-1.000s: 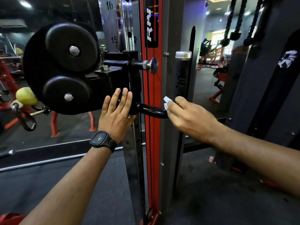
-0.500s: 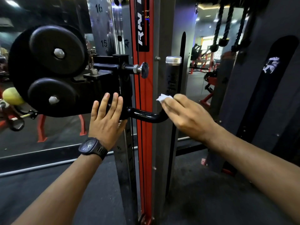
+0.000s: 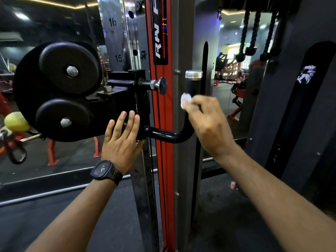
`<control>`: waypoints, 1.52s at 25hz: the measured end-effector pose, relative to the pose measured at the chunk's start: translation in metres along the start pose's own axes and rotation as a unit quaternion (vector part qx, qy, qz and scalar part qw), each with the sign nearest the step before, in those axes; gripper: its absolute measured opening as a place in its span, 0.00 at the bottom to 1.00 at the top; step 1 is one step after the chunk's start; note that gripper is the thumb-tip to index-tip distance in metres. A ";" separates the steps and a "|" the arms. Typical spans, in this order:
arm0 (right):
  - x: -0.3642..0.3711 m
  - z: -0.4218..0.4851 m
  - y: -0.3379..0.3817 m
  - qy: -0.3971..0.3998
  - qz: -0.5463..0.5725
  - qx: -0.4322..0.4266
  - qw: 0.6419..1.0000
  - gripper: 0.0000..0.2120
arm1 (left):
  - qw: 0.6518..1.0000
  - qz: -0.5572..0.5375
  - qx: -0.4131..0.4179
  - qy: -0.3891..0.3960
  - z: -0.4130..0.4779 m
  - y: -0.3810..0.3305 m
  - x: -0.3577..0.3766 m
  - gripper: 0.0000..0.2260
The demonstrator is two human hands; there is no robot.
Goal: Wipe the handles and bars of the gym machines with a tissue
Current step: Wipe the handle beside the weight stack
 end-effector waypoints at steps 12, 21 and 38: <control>-0.001 0.019 0.001 -0.122 0.026 0.075 0.989 0.10 | 1.000 -0.004 -0.010 0.006 0.002 -0.001 0.002 0.32; 0.008 0.015 0.011 -0.060 -0.001 0.063 0.996 0.11 | 1.000 0.010 -0.006 -0.006 0.000 0.000 0.001 0.32; 0.014 -0.052 0.032 -0.039 0.072 0.150 0.985 0.08 | 0.999 0.026 0.009 -0.023 -0.002 0.000 0.006 0.34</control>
Point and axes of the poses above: each hand's wrist, its own z-axis towards the middle knuckle, its own x-axis out of the palm, y = z × x, the point moved 2 cm from there along z, towards the middle knuckle
